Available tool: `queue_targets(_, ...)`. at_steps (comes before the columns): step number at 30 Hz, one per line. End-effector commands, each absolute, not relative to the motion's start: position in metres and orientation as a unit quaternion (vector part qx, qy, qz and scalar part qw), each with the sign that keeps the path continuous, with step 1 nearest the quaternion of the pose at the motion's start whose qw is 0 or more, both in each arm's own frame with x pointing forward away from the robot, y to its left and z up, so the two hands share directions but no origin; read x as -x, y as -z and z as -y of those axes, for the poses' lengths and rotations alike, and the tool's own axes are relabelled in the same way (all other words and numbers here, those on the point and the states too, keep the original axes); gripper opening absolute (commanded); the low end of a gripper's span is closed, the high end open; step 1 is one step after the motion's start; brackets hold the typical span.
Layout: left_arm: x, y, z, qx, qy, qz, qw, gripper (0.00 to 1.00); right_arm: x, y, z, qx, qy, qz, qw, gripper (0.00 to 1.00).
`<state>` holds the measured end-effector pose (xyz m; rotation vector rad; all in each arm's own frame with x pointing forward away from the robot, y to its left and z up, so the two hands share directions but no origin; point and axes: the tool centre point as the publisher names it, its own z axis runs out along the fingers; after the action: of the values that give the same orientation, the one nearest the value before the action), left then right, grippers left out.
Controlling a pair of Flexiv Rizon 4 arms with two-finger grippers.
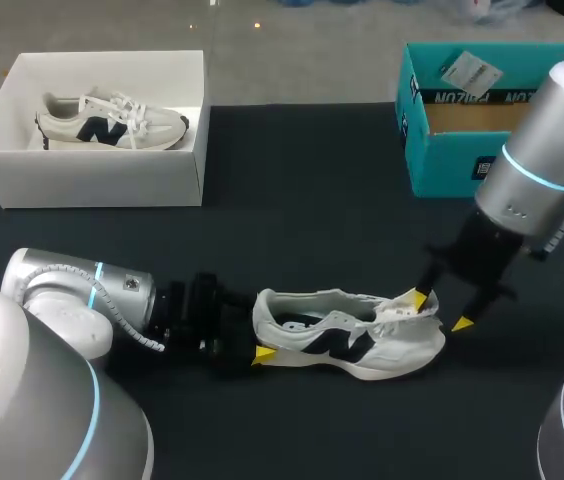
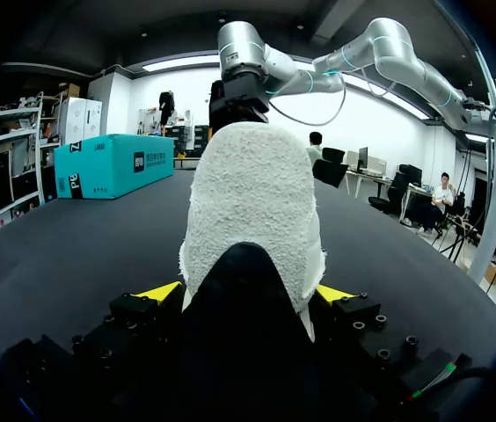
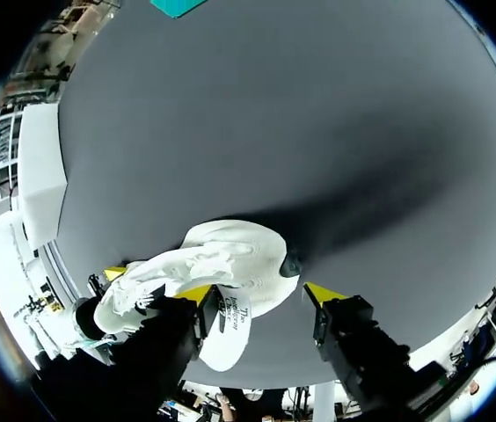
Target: Take the shoe out of the shoebox, open the shoe tongue, remove and reinsert the insole, then place the shoe into the shoebox
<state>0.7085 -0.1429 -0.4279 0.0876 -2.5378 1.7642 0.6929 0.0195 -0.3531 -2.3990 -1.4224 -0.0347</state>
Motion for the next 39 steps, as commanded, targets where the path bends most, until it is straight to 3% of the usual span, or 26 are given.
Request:
queue_targets(1,-0.707,0.43,0.141,-0.029,-0.57,0.821,0.025,0.0,-0.688,0.333,-0.01,0.856,0.027,0.491,0.158,0.75)
queue_targets(3,-0.707,0.43,0.141,-0.029,-0.57,0.821,0.025,0.0,-0.691,0.321,-0.005,0.859,0.041,0.487,0.151,0.84)
queue_targets(4,-0.707,0.43,0.141,-0.029,-0.57,0.821,0.025,0.0,-0.692,0.31,-0.003,0.859,0.054,0.487,0.145,0.93)
queue_targets(7,-0.707,0.43,0.141,-0.029,-0.57,0.821,0.025,0.0,-0.696,0.288,-0.003,0.855,0.08,0.496,0.127,1.0)
queue_targets(17,-0.707,0.43,0.141,-0.029,-0.57,0.821,0.025,0.0,-0.712,0.246,-0.034,0.747,0.131,0.65,0.048,1.0)
queue_targets(24,-0.707,0.43,0.141,-0.029,-0.57,0.821,0.025,0.0,-0.707,0.236,-0.063,0.583,0.155,0.796,0.04,1.0)
queue_targets(30,-0.707,0.43,0.141,-0.029,-0.57,0.821,0.025,0.0,-0.691,0.24,-0.068,0.424,0.13,0.895,-0.056,1.0)
queue_targets(39,-0.707,0.43,0.141,-0.029,-0.57,0.821,0.025,0.0,-0.691,0.24,-0.068,0.424,0.13,0.895,-0.056,1.0)
